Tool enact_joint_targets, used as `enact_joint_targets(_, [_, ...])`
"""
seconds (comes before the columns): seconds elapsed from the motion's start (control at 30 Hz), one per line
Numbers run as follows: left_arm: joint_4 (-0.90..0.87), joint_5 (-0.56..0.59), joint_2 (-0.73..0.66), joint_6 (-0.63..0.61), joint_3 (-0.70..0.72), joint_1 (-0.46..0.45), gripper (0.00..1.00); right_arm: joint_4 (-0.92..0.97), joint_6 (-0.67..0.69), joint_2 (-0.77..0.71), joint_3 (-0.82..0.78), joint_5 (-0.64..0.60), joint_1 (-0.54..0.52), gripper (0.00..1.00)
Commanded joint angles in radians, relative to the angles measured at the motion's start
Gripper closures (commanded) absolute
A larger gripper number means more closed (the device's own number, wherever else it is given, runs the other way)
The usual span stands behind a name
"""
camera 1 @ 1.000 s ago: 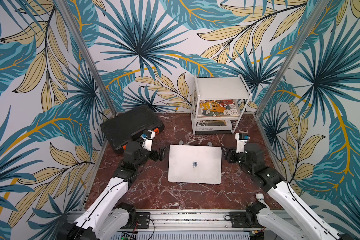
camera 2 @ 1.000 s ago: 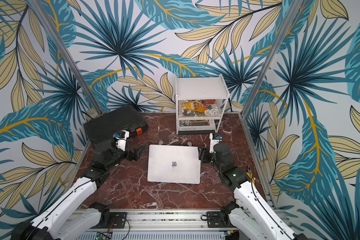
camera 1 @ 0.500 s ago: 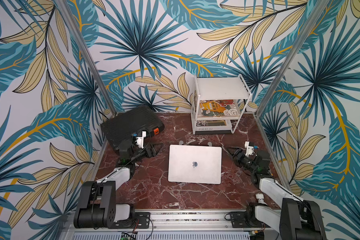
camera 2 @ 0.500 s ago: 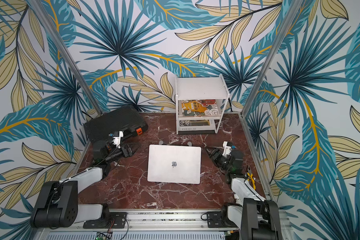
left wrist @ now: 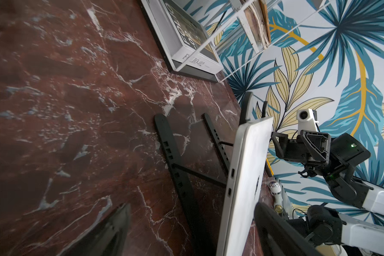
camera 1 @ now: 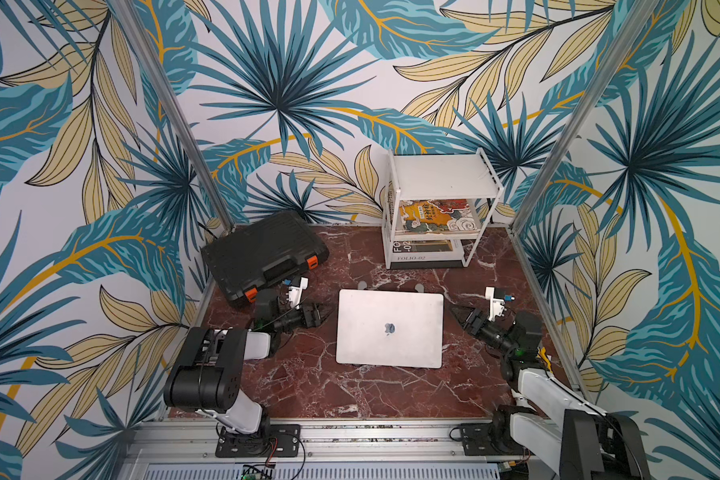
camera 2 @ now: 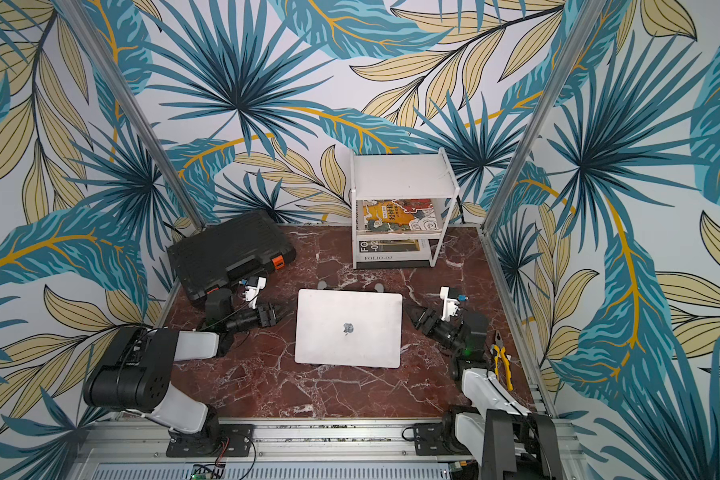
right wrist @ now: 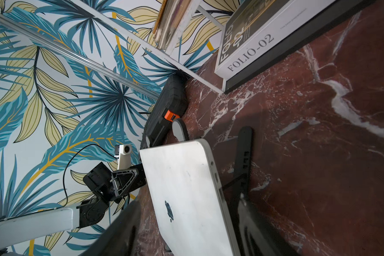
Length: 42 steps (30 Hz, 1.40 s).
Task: Close the laptop lid and set it aside
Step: Pick up the laptop from the computer stand.
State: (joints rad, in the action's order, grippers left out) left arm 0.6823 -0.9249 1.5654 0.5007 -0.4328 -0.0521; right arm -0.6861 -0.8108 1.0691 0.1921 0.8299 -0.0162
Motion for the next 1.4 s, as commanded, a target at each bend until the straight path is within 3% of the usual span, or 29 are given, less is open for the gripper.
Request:
enact_joint_targets(0.0, [-0.003, 0.033, -0.035, -0.042, 0.011, -0.019, 0.07, -0.073, 0.039, 0.014, -0.027, 0.018, -0.017, 0.27])
enact_joint_targets(0.3, [-0.078, 0.128, -0.095, -0.028, 0.045, -0.107, 0.07, -0.208, 0.046, 0.189, -0.041, 0.008, -0.067, 0.28])
enact_joint_targets(0.6, [0.063, 0.092, -0.008, 0.027, 0.048, -0.122, 0.12, -0.442, -0.038, 0.361, -0.05, 0.05, -0.07, 0.3])
enact_joint_targets(0.93, [0.187, 0.063, 0.076, 0.046, 0.048, -0.162, 0.3, -0.454, -0.052, 0.377, -0.042, 0.07, -0.097, 0.31])
enact_joint_targets(1.17, [0.215, 0.043, 0.093, 0.056, 0.049, -0.167, 0.52, -0.398, -0.049, 0.397, -0.018, 0.083, -0.126, 0.32])
enact_joint_targets(1.37, [0.196, 0.045, 0.094, 0.045, 0.046, -0.168, 0.61, -0.385, -0.041, 0.408, -0.019, 0.077, -0.129, 0.32])
